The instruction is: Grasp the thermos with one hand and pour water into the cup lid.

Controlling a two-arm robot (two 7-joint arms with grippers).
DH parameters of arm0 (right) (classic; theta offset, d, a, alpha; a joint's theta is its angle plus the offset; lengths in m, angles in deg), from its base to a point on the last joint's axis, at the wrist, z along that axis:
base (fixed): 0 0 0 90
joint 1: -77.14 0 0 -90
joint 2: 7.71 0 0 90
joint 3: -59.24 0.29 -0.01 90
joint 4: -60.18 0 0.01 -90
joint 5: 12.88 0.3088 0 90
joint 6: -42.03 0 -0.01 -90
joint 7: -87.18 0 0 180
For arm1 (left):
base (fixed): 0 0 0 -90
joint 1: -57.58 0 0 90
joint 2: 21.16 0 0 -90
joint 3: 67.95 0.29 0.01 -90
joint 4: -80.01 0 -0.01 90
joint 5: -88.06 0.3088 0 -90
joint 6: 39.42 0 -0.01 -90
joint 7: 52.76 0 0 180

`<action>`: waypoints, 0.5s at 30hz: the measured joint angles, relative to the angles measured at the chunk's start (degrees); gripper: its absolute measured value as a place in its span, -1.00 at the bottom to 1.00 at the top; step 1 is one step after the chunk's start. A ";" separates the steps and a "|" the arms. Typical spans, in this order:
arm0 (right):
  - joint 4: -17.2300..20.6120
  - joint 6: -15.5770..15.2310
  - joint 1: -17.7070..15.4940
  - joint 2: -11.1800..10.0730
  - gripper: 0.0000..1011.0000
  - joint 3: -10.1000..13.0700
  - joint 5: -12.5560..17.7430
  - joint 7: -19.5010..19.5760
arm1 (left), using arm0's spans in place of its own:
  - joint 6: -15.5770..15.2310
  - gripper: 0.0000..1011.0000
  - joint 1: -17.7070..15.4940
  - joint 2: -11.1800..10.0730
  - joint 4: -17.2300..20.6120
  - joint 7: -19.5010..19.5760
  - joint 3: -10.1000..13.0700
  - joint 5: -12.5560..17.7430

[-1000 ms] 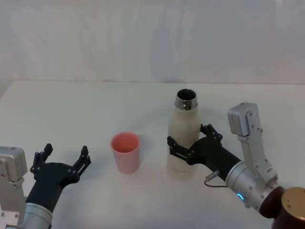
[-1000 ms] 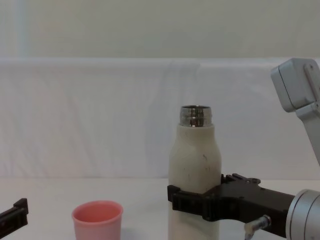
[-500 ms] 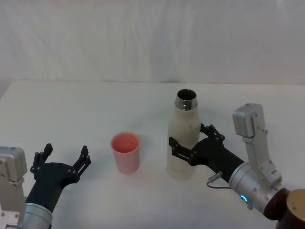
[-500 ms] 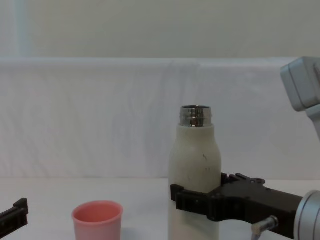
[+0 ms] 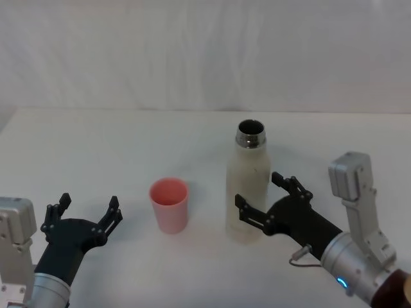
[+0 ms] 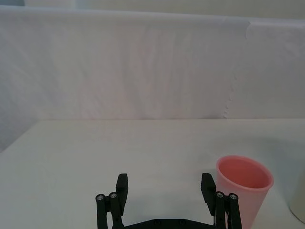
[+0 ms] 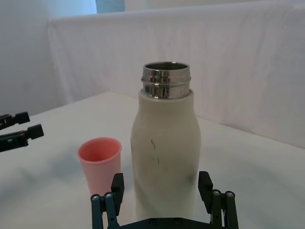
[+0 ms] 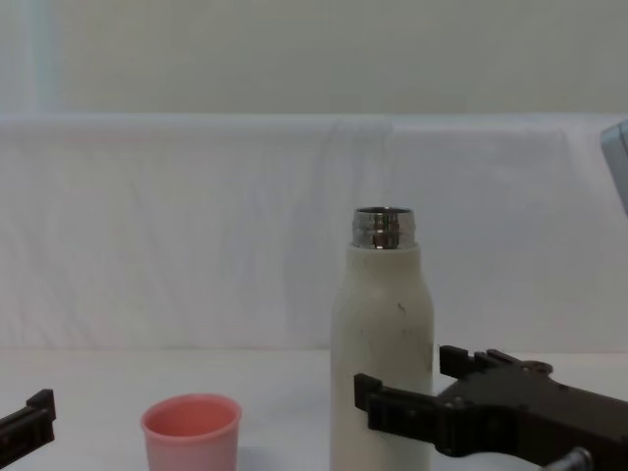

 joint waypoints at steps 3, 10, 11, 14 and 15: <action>1.23 0.52 -1.31 -0.94 0.98 0.24 0.04 0.19 | 0.00 0.98 0.00 0.00 0.00 0.00 0.00 0.00; 4.32 2.22 -5.87 -3.34 0.98 1.72 1.33 0.21 | 0.00 0.98 0.00 0.00 0.00 0.00 0.00 0.00; 4.56 2.42 -6.31 -3.54 0.98 1.84 1.49 0.17 | 0.00 0.98 0.00 0.00 0.00 0.00 0.00 0.00; 5.52 3.50 -8.19 -4.24 0.98 2.22 2.26 -0.18 | 0.00 0.98 0.00 0.00 0.00 0.00 0.00 0.00; 5.82 4.05 -8.92 -4.48 0.98 2.30 2.59 -0.34 | 0.00 0.98 0.00 0.00 0.00 0.00 0.00 0.00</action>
